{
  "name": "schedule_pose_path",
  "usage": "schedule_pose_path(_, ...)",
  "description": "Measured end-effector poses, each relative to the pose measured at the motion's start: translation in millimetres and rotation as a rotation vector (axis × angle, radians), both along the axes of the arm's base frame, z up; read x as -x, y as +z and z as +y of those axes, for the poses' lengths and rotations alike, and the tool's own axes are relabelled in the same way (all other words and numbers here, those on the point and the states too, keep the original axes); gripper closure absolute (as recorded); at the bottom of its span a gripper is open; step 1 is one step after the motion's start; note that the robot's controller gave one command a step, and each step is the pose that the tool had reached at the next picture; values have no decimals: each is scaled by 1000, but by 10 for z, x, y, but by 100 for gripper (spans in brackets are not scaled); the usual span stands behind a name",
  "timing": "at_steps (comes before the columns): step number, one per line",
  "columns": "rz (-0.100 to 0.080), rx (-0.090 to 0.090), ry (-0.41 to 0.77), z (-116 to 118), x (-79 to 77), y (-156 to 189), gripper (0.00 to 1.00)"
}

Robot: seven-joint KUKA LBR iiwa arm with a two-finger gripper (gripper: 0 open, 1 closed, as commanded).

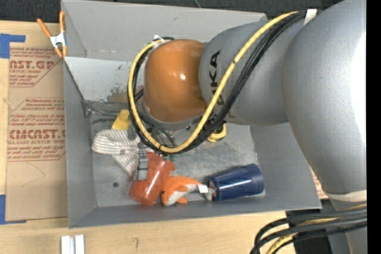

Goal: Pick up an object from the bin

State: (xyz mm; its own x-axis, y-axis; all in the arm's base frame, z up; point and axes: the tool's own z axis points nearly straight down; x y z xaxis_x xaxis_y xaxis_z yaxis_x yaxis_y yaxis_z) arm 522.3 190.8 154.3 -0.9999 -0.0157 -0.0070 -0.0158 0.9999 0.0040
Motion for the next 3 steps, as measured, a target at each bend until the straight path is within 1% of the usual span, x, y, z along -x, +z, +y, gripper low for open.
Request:
schedule_pose_path(1, 3, 2, -4, -80, -28, -154, 0)
schedule_pose_path(2, 15, 6, -13, -80, -100, 75, 0)
schedule_pose_path(3, -6, 1, 164, -262, -131, 98, 0)
